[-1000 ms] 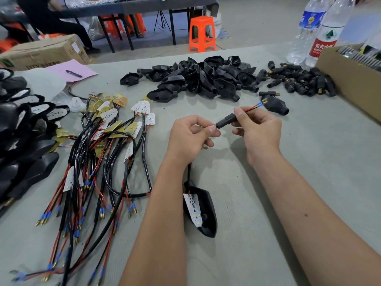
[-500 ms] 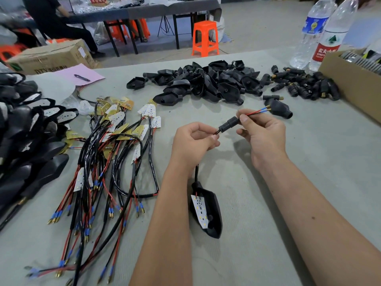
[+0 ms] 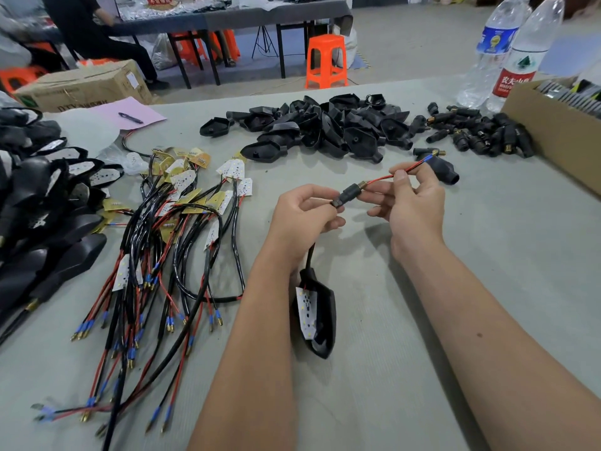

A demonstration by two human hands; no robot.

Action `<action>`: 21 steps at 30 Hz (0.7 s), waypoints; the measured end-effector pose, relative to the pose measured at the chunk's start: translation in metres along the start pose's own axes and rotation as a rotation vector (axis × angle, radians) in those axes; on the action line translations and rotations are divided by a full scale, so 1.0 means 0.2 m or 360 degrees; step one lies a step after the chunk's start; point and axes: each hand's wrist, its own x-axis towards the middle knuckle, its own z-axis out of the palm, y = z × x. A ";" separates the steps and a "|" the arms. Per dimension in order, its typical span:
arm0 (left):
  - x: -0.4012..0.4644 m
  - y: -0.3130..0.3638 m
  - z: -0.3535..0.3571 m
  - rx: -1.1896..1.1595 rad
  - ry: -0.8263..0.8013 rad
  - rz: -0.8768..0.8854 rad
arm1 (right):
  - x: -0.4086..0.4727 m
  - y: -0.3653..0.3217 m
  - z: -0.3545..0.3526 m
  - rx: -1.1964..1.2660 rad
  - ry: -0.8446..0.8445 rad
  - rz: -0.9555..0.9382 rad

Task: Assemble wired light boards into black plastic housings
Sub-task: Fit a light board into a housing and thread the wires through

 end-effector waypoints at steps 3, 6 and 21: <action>-0.01 0.01 0.01 0.0001 -0.0061 0.0006 | 0.00 0.00 0.00 0.0001 0.0024 0.0003; -0.01 0.00 0.02 0.0054 -0.0028 0.0039 | 0.00 0.00 0.00 0.0015 -0.0001 0.0012; -0.01 0.03 -0.01 0.0002 -0.0102 -0.0051 | 0.03 0.01 0.00 0.0217 0.0312 0.0019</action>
